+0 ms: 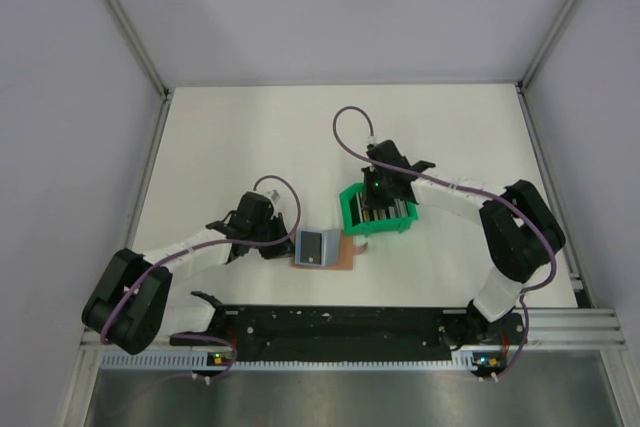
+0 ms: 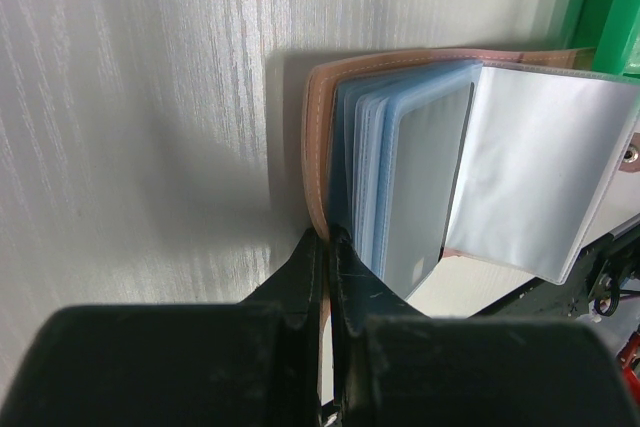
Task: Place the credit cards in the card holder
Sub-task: Pick up the credit card from the storage box, then turn over the card slot in the card holder.
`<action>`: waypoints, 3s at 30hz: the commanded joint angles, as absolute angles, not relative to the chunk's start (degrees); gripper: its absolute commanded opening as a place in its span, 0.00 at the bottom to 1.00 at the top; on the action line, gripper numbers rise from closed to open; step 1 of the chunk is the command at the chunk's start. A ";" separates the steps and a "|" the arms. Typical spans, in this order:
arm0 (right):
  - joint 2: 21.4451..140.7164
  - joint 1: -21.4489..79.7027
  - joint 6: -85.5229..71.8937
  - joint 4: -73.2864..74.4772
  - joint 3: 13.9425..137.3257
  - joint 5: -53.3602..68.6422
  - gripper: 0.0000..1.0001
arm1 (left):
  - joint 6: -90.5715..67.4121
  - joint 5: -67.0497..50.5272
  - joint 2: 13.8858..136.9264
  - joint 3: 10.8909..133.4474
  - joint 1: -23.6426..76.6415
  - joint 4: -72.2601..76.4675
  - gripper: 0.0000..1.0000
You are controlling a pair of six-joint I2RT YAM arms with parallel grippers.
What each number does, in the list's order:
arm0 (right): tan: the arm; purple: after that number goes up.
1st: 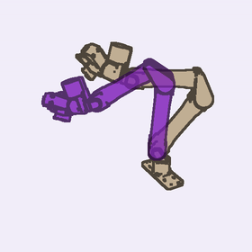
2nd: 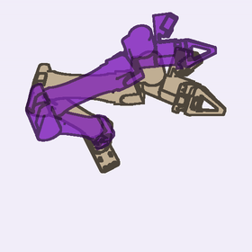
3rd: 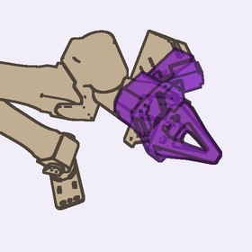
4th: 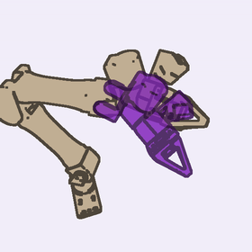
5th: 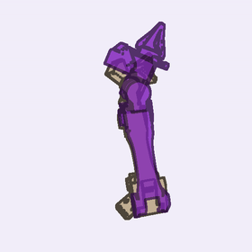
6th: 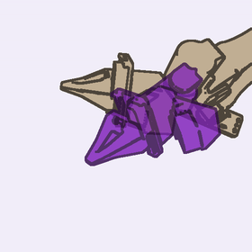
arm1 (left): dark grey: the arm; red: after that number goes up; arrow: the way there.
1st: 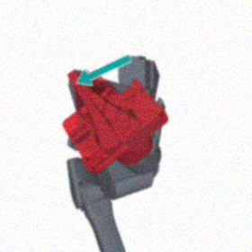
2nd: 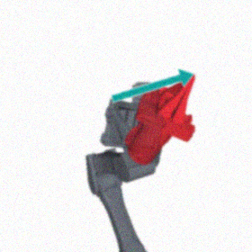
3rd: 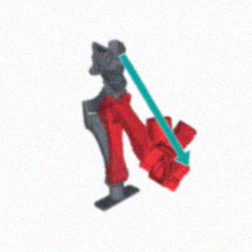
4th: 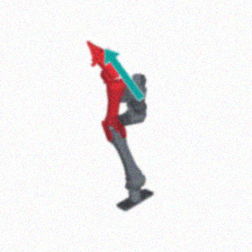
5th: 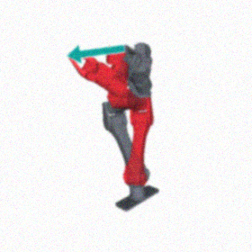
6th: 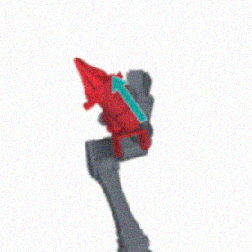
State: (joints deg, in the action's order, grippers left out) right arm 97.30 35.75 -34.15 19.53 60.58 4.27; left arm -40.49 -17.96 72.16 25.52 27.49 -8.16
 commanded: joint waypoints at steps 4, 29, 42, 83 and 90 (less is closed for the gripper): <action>91.94 37.44 -32.52 20.65 63.72 1.40 0.00 | -39.37 -17.23 73.12 25.31 27.68 -8.79 0.00; 86.31 42.45 -32.34 30.40 69.69 -9.04 0.00 | -39.81 -17.40 72.95 25.05 27.69 -8.70 0.00; 95.96 54.57 -46.57 51.13 87.52 -36.11 0.00 | -40.25 -17.84 73.04 25.05 27.60 -9.49 0.00; 90.52 66.88 -53.52 17.75 66.44 -18.27 0.00 | -47.37 -18.10 59.41 17.58 27.68 -8.09 0.00; 95.09 70.57 -54.58 17.14 69.08 -23.81 0.00 | -48.78 -18.81 58.19 16.26 27.69 -6.95 0.00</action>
State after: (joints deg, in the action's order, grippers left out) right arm 92.62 68.73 -52.97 20.01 65.43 -19.31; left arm -47.48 -17.43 59.72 17.50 27.49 -9.43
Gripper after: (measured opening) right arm 0.006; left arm 0.016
